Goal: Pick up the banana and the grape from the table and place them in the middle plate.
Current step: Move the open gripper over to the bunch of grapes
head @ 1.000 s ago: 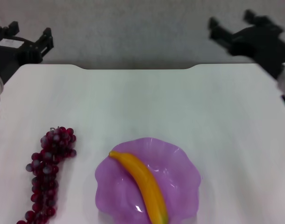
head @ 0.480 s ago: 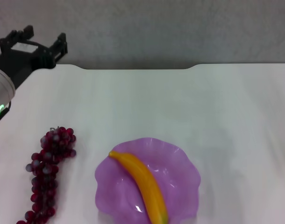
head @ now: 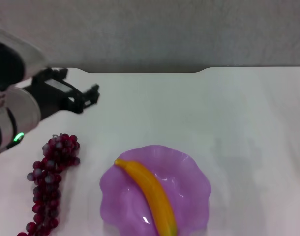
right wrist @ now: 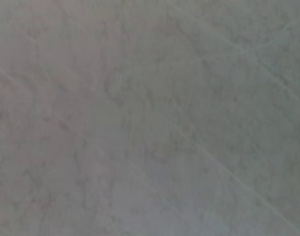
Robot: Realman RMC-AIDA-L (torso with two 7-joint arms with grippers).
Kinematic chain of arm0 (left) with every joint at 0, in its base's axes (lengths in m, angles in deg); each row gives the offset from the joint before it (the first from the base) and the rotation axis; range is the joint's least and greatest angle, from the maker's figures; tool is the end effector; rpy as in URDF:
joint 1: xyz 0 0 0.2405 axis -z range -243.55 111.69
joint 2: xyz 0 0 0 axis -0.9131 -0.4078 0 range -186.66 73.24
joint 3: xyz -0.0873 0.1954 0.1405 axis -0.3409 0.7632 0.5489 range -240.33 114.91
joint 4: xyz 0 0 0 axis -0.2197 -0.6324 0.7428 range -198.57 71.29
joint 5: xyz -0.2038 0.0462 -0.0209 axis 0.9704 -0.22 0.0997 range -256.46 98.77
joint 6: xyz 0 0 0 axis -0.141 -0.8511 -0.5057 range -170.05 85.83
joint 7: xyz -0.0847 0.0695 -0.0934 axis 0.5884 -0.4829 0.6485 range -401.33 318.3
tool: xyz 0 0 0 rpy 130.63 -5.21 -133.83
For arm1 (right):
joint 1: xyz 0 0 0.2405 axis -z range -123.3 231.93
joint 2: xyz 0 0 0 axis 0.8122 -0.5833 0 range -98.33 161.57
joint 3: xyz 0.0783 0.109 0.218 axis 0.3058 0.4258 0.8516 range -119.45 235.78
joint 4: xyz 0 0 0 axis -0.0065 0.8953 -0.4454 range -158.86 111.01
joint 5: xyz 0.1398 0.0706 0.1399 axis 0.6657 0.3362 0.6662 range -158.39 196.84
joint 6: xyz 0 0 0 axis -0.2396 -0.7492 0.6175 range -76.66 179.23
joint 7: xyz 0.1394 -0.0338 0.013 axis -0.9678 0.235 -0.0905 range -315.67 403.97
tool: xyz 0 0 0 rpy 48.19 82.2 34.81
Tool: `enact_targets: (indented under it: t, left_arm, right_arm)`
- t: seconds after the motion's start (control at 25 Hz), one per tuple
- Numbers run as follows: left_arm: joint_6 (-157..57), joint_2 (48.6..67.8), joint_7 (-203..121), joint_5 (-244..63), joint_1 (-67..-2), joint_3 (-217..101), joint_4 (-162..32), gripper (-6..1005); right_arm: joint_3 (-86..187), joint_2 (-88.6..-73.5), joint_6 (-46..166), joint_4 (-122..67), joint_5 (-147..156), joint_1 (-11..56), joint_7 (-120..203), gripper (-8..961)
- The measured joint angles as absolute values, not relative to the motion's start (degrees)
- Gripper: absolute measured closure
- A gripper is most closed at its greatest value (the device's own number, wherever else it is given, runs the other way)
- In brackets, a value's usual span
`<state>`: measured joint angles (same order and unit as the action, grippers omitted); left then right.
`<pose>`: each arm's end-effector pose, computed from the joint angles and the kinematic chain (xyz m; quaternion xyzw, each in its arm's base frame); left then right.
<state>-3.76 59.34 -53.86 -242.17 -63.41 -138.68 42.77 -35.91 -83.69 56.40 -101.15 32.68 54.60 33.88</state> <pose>-0.1612 0.3252 0.0370 -0.8381 -0.2281 -0.0727 0.4903 0.2835 0.3454 0.0832 -0.6603 0.3398 0.2410 0.6249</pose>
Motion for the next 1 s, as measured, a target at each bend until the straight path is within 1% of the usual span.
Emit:
enact_targets:
  t: [0.16, 0.36, 0.48, 0.72, 1.0]
  left_arm:
    - [8.2, 59.45, -52.8, -242.7, -57.8, -139.3, 42.4, 242]
    - [11.7, 59.49, -49.9, -243.4, -52.9, -141.7, 36.8, 242]
    - [11.7, 59.48, -49.6, -243.4, -51.1, -143.6, 33.4, 242]
    - [13.7, 59.41, -49.4, -243.4, -45.6, -149.3, 21.9, 242]
    - [19.9, 59.23, -50.0, -243.4, -42.9, -149.7, 18.0, 242]
  right_arm:
    - [-36.4, -83.69, 56.3, -101.4, 32.7, 54.5, 33.9, 73]
    - [-37.4, -83.63, 56.3, -101.6, 32.7, 54.2, 33.9, 73]
    - [-37.6, -83.61, 56.3, -101.9, 32.6, 54.1, 33.9, 73]
    - [-38.3, -83.6, 56.3, -102.2, 32.7, 54.1, 33.9, 73]
    - [-38.4, -83.6, 56.3, -102.4, 32.7, 54.1, 33.9, 73]
